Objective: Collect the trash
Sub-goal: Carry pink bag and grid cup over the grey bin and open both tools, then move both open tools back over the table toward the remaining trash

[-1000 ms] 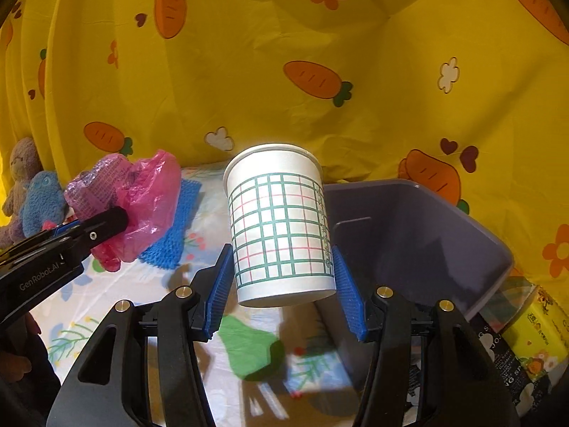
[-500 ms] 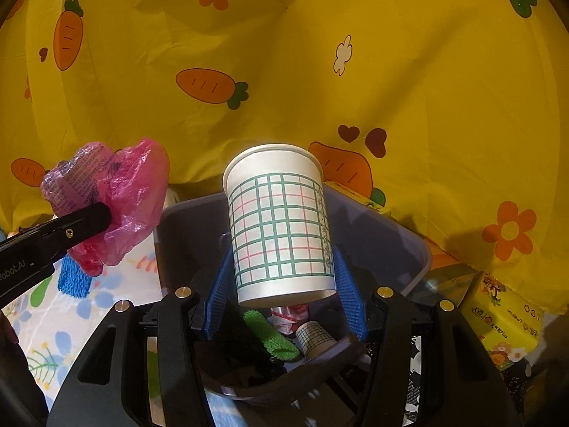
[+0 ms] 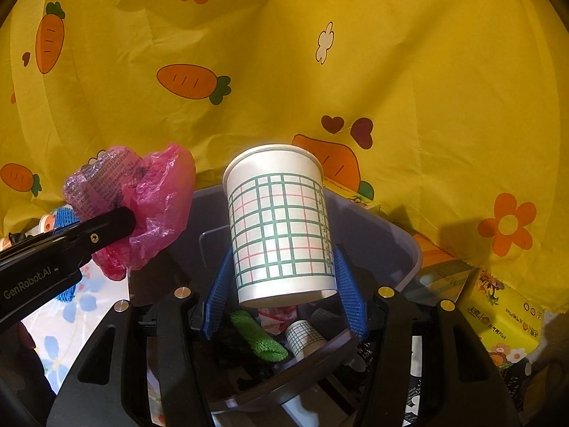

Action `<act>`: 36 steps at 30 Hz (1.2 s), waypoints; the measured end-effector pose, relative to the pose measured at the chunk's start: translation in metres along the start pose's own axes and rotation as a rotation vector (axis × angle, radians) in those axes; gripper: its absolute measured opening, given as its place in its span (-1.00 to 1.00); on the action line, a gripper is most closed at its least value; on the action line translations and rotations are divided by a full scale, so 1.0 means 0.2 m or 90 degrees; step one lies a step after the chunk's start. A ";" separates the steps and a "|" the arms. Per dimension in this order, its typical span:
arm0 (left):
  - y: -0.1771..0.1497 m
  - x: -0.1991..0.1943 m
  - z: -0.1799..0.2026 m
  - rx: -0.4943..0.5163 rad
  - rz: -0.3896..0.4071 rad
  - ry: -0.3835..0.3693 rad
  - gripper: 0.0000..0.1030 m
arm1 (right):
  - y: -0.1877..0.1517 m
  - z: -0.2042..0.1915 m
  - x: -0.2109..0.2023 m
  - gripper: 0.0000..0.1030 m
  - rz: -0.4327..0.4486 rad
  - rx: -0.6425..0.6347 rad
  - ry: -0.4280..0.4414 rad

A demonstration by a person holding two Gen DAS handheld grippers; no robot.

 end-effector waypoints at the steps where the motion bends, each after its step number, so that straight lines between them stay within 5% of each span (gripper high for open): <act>1: 0.00 0.01 0.00 -0.003 -0.002 -0.004 -0.33 | 0.00 0.00 0.00 0.07 -0.001 0.001 0.000; 16: -0.01 0.09 -0.02 -0.019 -0.018 -0.027 -0.28 | 0.00 0.02 0.04 0.09 -0.010 0.004 0.000; 21: -0.01 0.05 -0.04 -0.031 0.007 -0.018 0.27 | 0.00 0.03 0.05 0.25 -0.014 0.008 0.008; 24: -0.01 0.02 -0.06 -0.037 0.022 -0.001 0.43 | -0.01 0.03 0.06 0.25 -0.016 0.009 0.006; 36: -0.07 -0.13 -0.13 -0.041 0.042 0.045 0.57 | -0.02 0.02 0.00 0.40 -0.004 0.009 -0.011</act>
Point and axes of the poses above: each gripper's, at about its wrist camera, not at the fingertips, and x roughly the way its jaws point, z to its right, y to its top, the point moved 1 cm from there along x, roughly the way its jaws point, and after that the axes turned 9 degrees about -y, right-handed, at the moved point
